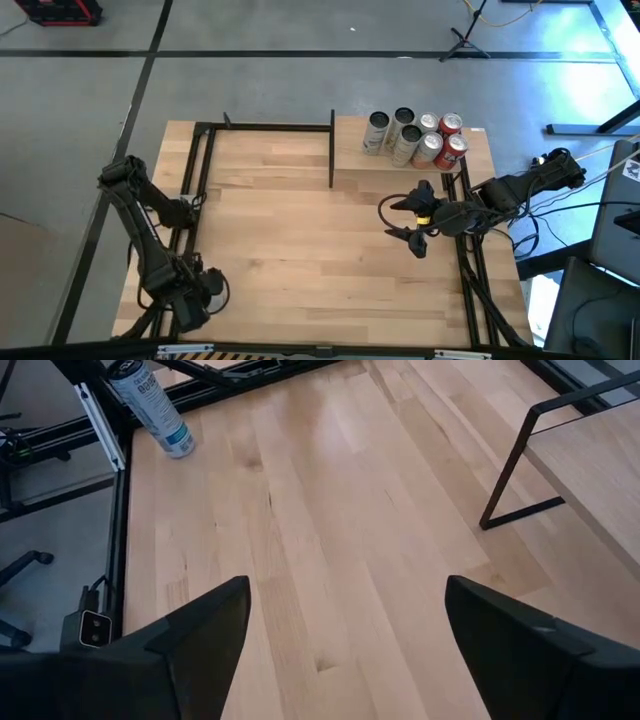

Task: Place canned beverage on shelf
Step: Put the white blue soda can on the shelf aligned with the other white blue soda can

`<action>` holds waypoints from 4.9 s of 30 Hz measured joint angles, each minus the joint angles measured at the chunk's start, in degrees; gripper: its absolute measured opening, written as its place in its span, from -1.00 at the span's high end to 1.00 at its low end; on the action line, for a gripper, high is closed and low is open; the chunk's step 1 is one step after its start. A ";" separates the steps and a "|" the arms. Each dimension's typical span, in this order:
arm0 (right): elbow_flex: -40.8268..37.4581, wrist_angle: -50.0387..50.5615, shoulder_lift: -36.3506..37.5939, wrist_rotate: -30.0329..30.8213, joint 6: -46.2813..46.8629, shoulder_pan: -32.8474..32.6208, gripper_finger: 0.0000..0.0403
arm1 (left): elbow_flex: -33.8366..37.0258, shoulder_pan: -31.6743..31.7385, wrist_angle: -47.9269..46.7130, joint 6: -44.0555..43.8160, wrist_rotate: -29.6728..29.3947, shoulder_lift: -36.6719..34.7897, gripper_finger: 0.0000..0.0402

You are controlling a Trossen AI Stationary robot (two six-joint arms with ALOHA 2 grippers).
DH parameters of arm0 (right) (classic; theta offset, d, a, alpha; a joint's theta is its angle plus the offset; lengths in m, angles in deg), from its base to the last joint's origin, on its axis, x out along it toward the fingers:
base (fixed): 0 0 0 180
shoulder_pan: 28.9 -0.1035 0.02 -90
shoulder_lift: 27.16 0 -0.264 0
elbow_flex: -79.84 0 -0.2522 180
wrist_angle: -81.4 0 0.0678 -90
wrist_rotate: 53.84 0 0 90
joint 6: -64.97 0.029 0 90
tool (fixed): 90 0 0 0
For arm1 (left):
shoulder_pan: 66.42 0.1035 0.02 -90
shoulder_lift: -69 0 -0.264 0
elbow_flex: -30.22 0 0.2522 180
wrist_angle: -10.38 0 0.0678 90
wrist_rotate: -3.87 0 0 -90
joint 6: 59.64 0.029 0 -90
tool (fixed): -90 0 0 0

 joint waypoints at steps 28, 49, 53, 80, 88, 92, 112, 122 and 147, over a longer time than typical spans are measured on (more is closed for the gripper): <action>0.02 -1.09 -1.62 2.92 -1.17 0.00 -0.61 | -0.04 15.69 6.39 -11.46 -3.76 -0.02 -0.23; 0.02 -3.00 -14.52 6.06 -1.99 0.00 -0.61 | -4.81 38.19 11.89 -10.48 -10.60 4.88 -0.22; 0.02 -3.33 -14.52 6.25 -2.39 0.00 -0.61 | -4.81 39.14 12.83 -8.53 -9.05 6.75 -0.22; 0.00 -3.52 -14.52 5.97 -2.58 0.00 -0.61 | -6.56 38.28 15.90 -6.09 -7.99 5.18 -0.58; 0.00 -4.40 -14.52 5.09 -2.60 0.00 -0.61 | -10.55 35.85 8.13 -1.17 -6.26 1.20 -0.56; 0.00 -9.58 -14.56 3.88 -1.41 0.00 -0.61 | -10.97 33.10 4.18 3.74 -10.80 -3.94 -0.56; -0.02 -50.80 -41.20 -0.46 -4.36 0.02 -0.61 | 23.31 22.04 22.91 24.12 -36.69 -24.78 -0.56; 5.43 -54.31 -51.64 4.70 -4.49 0.89 -0.61 | 34.20 27.27 45.71 32.81 -35.68 -19.53 -0.56; 8.50 -42.82 -51.04 5.99 -3.85 3.82 -0.61 | 35.58 25.27 58.05 30.24 -31.77 -14.62 -0.56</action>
